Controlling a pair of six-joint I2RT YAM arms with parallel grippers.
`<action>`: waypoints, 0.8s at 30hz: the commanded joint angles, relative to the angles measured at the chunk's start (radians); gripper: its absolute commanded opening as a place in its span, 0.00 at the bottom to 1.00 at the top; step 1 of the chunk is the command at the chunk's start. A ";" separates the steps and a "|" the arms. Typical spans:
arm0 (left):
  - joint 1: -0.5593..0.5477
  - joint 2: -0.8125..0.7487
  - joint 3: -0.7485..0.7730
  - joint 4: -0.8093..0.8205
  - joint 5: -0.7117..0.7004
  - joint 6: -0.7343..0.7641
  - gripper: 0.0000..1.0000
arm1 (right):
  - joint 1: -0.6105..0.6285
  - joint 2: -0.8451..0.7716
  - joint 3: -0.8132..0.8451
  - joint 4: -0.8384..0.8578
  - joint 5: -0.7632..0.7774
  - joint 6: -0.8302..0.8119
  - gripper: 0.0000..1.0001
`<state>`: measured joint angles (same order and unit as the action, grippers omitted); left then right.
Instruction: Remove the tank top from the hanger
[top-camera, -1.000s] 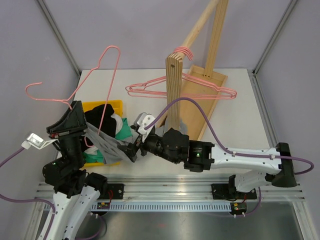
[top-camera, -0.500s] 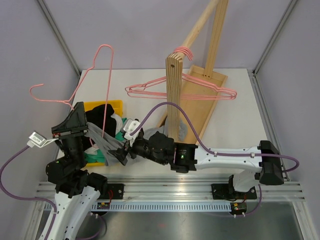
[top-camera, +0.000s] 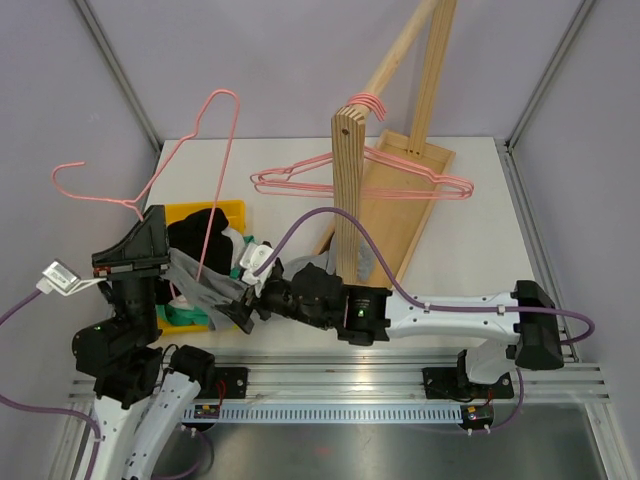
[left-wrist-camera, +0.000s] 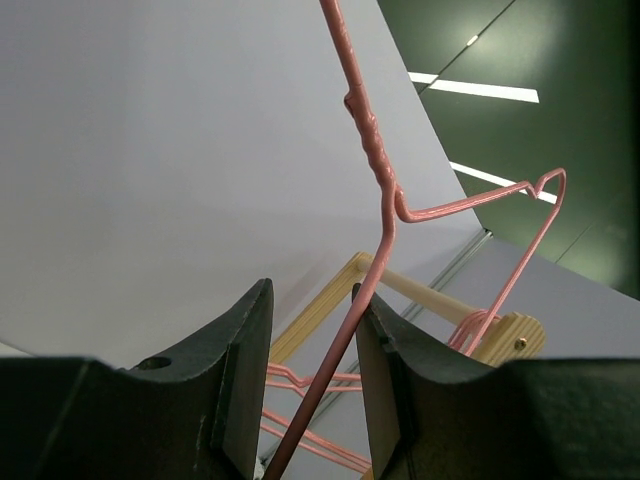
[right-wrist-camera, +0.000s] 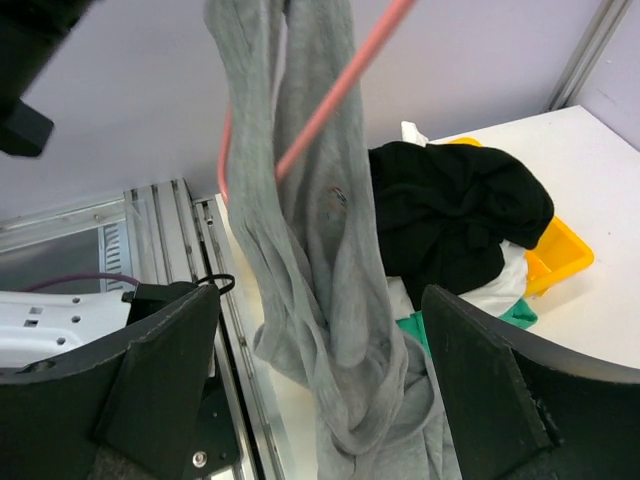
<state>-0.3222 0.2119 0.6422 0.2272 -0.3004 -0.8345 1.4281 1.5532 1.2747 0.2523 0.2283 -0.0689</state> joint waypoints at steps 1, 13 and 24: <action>0.003 0.024 0.114 -0.099 0.095 0.118 0.00 | 0.006 -0.141 0.072 -0.044 -0.007 -0.031 0.89; 0.003 -0.013 0.117 -0.374 0.096 0.346 0.00 | 0.043 0.000 0.495 -0.391 0.054 -0.196 0.85; 0.003 -0.121 0.082 -0.391 0.096 0.411 0.00 | 0.066 0.183 0.726 -0.501 0.353 -0.431 0.88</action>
<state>-0.3222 0.1425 0.7288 -0.2150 -0.2115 -0.4442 1.4940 1.7378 1.9434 -0.2306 0.4644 -0.4252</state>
